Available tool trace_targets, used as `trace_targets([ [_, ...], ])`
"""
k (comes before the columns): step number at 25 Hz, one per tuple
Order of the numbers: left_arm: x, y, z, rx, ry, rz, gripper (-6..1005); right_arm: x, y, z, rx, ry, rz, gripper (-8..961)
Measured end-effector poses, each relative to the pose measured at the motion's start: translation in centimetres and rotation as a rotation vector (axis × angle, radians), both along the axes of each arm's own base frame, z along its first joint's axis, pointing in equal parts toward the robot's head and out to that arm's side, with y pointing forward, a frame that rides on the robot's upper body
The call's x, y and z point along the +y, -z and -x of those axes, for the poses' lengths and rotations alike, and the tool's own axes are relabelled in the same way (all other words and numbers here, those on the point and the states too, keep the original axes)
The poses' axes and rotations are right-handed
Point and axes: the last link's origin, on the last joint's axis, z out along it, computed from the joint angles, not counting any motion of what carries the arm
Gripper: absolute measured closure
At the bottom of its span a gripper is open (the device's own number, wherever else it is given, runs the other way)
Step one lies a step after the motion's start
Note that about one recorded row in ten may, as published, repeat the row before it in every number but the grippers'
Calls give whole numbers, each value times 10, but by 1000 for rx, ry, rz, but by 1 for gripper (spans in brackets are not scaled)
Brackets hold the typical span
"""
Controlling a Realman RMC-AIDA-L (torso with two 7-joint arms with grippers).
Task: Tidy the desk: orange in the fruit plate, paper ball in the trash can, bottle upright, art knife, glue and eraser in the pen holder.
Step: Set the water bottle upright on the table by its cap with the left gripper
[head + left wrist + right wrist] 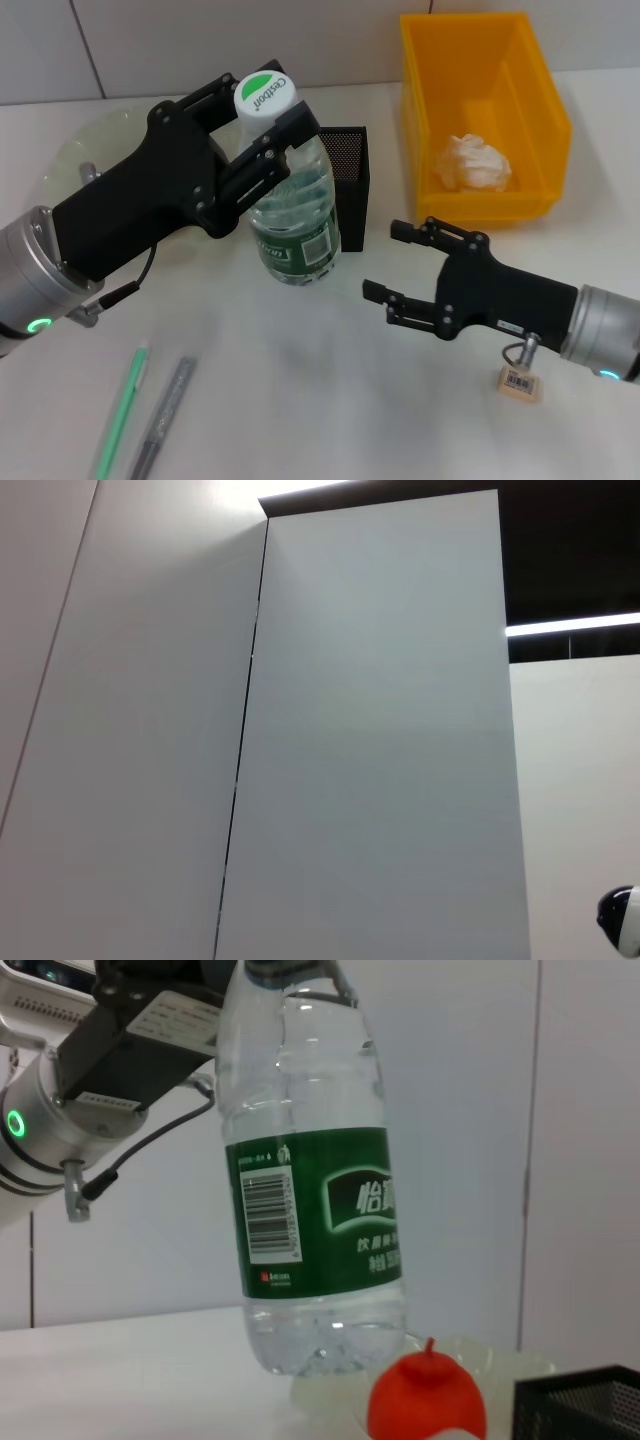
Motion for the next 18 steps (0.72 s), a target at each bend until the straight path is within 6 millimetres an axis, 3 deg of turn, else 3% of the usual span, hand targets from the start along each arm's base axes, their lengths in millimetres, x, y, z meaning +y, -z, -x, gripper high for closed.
trace_targets([
  [7, -2, -2, 13, 20, -47, -35, 564, -8, -9, -12, -4, 34, -17, 185],
  [18, -12, 0, 36, 60, -123, -79, 565, -9, -15, -12, 9, 39, -13, 186],
])
